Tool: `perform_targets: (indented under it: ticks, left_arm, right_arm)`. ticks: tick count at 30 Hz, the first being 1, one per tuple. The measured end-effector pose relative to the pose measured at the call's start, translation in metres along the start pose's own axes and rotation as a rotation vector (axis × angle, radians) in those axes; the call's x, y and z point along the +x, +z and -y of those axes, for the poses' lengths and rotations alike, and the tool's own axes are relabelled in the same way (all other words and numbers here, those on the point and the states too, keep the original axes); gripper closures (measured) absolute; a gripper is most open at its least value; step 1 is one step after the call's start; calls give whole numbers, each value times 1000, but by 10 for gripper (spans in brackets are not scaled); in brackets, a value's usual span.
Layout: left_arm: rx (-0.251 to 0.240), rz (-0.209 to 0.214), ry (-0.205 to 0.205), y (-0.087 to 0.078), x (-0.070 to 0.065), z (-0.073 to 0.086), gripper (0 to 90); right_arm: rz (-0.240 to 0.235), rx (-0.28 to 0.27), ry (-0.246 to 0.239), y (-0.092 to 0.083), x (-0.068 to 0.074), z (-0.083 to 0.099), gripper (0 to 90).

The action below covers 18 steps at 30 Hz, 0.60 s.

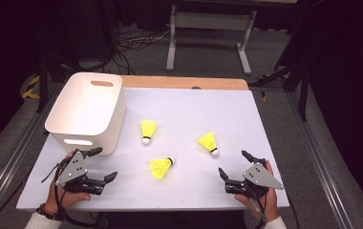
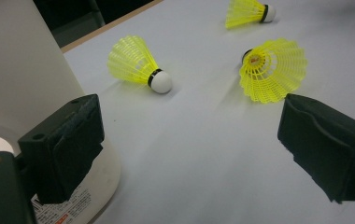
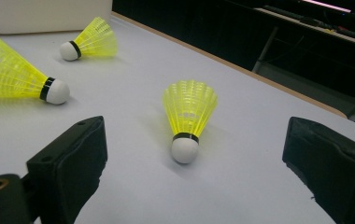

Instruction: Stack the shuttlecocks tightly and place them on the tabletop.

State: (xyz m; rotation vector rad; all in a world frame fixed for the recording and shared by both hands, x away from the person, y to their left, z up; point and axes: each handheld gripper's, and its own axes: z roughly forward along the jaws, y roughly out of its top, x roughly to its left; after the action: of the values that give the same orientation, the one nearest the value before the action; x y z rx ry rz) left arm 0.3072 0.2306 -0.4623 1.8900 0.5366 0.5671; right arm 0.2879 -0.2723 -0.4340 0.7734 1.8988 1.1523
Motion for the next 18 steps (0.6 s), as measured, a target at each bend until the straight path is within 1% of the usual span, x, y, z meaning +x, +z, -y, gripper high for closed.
perform_targets:
  ticks: [3, 5, 7, 10, 11, 12, 14, 15, 16, 18]
  left_arm:
    - [16, 8, 7, 0, -1, 1, 98]
    - [18, 9, 3, 0, -3, 1, 103]
    - [17, 15, -4, -2, -4, 2, 107]
    - [14, 19, -3, -3, -6, 1, 115]
    - [16, 18, 0, -3, -7, 0, 123]
    - [21, 11, 8, -2, -8, 0, 134]
    - [58, -29, 43, 0, -11, -1, 159]
    - [67, -31, 52, 0, -12, -1, 160]
    - [69, -24, 51, 1, -12, -1, 169]
    - [53, -10, 33, 1, -13, -4, 190]
  right_arm:
    - [-13, -3, -8, 1, 0, 0, 73]
    - [-16, -12, -7, 1, 0, -1, 73]
    - [-18, -8, -8, 2, 2, -2, 73]
    - [-21, -2, -24, 5, 5, -3, 74]
    - [-22, -4, -23, 6, 6, -3, 75]
    - [-23, -3, -22, 6, 6, -4, 81]
    - [-27, -4, -27, 6, 8, -4, 88]
    - [-28, -3, -33, 7, 8, -5, 88]
    - [-29, -3, -38, 8, 8, -5, 88]
    - [-27, 3, -53, 9, 9, -5, 88]
